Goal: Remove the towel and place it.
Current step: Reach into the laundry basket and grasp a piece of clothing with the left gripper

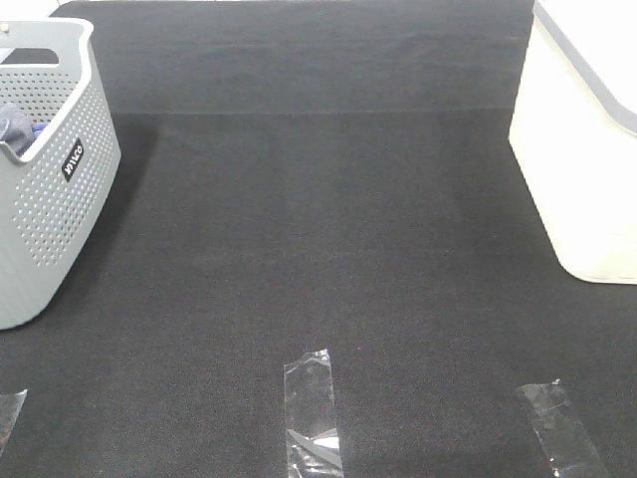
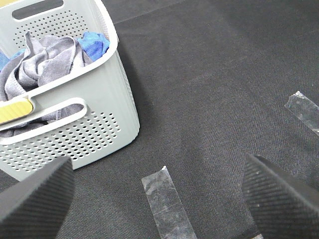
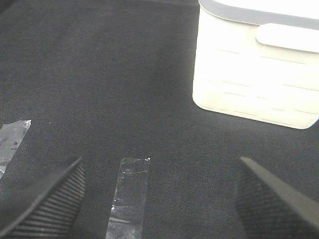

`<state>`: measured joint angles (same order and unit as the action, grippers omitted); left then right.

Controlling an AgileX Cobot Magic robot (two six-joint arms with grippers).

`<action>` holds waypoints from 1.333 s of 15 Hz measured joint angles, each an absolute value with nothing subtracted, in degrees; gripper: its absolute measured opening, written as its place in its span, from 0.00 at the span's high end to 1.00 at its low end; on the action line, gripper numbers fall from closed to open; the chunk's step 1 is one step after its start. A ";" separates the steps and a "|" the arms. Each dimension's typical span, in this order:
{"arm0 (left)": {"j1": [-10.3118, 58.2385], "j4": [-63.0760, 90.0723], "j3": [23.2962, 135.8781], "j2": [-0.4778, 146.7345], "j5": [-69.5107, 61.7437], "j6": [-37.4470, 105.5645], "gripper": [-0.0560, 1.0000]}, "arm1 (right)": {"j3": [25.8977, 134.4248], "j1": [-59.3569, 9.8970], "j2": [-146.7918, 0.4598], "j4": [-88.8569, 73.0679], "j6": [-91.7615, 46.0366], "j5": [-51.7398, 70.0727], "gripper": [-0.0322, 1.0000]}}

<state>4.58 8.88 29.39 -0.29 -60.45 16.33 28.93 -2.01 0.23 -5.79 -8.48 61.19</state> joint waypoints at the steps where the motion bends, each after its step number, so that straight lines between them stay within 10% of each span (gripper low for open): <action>1: 4.58 8.82 29.74 -0.29 -60.22 16.33 0.14 | 28.93 -2.01 0.23 -5.79 -8.48 61.19 0.23; 10: 4.58 -15.07 40.22 32.03 -37.18 -5.10 0.31 | 28.93 -2.01 0.23 -5.79 -8.48 61.19 0.23; 20: 4.41 -28.48 80.33 88.06 -50.82 -21.31 0.36 | 28.93 -2.01 0.23 -5.79 -8.48 61.19 0.23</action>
<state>4.41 -28.48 80.33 88.06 -50.82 -21.31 28.93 -2.01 0.23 -5.79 -8.48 61.19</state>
